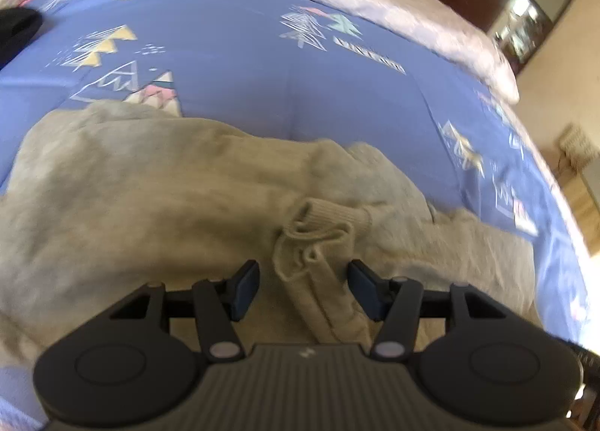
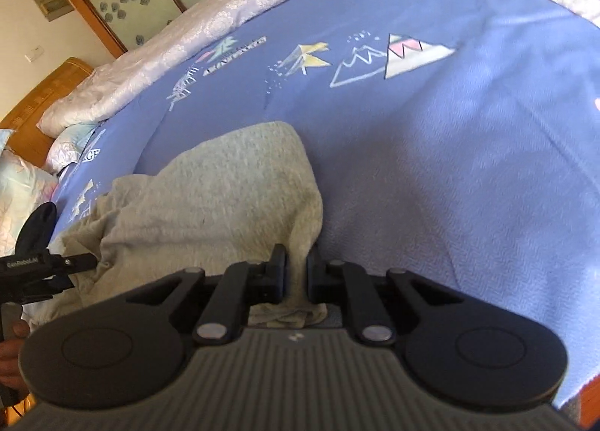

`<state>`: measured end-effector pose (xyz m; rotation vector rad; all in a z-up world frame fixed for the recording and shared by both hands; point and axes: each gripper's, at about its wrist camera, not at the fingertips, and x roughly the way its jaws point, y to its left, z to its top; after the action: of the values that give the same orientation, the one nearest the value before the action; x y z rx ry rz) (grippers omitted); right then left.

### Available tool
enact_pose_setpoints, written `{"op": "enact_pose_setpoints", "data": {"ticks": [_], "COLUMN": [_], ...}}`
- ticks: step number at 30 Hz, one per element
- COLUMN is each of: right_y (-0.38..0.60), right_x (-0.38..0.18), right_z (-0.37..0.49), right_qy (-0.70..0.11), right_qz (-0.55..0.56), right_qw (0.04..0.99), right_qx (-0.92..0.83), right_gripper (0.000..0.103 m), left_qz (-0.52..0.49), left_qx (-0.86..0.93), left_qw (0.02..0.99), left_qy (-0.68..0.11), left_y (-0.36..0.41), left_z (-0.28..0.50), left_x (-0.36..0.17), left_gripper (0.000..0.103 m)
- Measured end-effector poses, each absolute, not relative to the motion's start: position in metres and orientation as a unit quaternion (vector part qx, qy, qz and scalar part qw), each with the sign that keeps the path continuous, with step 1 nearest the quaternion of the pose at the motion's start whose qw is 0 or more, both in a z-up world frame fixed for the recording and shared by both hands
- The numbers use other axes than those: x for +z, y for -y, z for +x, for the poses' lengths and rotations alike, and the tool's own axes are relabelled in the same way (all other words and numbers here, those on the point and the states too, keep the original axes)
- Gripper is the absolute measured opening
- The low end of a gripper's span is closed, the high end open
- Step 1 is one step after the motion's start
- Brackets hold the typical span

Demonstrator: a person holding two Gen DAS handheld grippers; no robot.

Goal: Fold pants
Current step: 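Fold the legs over toward the waistband with the right gripper while the left gripper holds fabric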

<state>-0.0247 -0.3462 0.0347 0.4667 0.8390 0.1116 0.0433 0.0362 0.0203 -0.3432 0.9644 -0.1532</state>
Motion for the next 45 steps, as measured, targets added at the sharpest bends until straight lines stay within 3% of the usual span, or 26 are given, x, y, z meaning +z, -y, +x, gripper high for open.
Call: {"op": "enact_pose_setpoints", "data": {"ticks": [2,3,6,8,9,12,14,19,21,24,29,34,37,38,39,43,45], "right_y": [0.355,0.357,0.366,0.363,0.36,0.362,0.365,0.365,0.366,0.375,0.373,0.346,0.328,0.323,0.319,0.317,0.325], "right_x": [0.028,0.028,0.015,0.011,0.011,0.026,0.035,0.006,0.006,0.016,0.043,0.06,0.053,0.049,0.043,0.034,0.042], "right_z": [-0.027,-0.027,-0.018,-0.013,-0.013,-0.021,-0.023,-0.008,-0.013,-0.022,-0.034,-0.023,-0.013,-0.009,-0.005,-0.004,-0.011], "right_qy": [-0.392,-0.389,-0.393,-0.409,-0.412,-0.38,-0.361,-0.41,-0.402,-0.384,-0.334,-0.311,-0.327,-0.336,-0.351,-0.378,-0.359], "right_qz": [0.236,0.249,0.3,0.301,0.289,0.289,0.276,0.283,0.296,0.306,0.278,0.239,0.234,0.232,0.228,0.213,0.213], "right_qw": [0.887,0.885,0.867,0.86,0.862,0.877,0.89,0.867,0.866,0.871,0.901,0.918,0.914,0.911,0.906,0.9,0.908], "right_qx": [0.061,0.066,0.063,0.057,0.051,0.047,0.036,0.01,0.015,0.025,0.018,0.051,0.062,0.061,0.059,0.047,0.039], "right_gripper": [0.015,0.019,0.04,0.03,0.012,0.01,0.01,0.012,0.017,0.036,0.036,0.035,0.035,0.035,0.035,0.035,0.036], "left_qz": [-0.181,-0.187,-0.196,-0.19,-0.19,-0.194,-0.175,-0.135,-0.132,-0.129,-0.165,-0.331,-0.365,-0.345,-0.314,-0.192,-0.204], "left_qx": [-0.072,-0.075,-0.087,-0.092,-0.096,-0.106,-0.089,-0.086,-0.08,-0.098,-0.082,-0.023,0.004,0.014,0.019,0.033,0.031], "left_qw": [0.861,0.858,0.852,0.854,0.854,0.853,0.853,0.868,0.868,0.879,0.916,0.875,0.84,0.835,0.843,0.878,0.875], "left_qy": [-0.47,-0.473,-0.479,-0.476,-0.475,-0.472,-0.484,-0.471,-0.471,-0.448,-0.355,-0.354,-0.402,-0.429,-0.437,-0.436,-0.439], "left_y": [-0.041,-0.042,-0.038,-0.033,-0.032,-0.031,-0.028,-0.022,-0.025,-0.037,-0.095,-0.183,-0.197,-0.192,-0.185,-0.15,-0.15], "left_z": [0.049,0.052,0.058,0.057,0.056,0.05,0.051,0.047,0.042,0.027,-0.001,0.015,0.03,0.035,0.037,0.04,0.04], "left_x": [0.015,0.013,0.009,0.011,0.013,0.015,0.005,0.005,0.014,0.035,0.074,0.053,0.014,-0.002,-0.012,0.004,0.015], "left_gripper": [0.045,0.034,0.018,0.017,0.017,0.019,0.03,0.031,0.037,0.04,0.047,0.035,0.027,0.011,0.006,0.007,0.015]}}
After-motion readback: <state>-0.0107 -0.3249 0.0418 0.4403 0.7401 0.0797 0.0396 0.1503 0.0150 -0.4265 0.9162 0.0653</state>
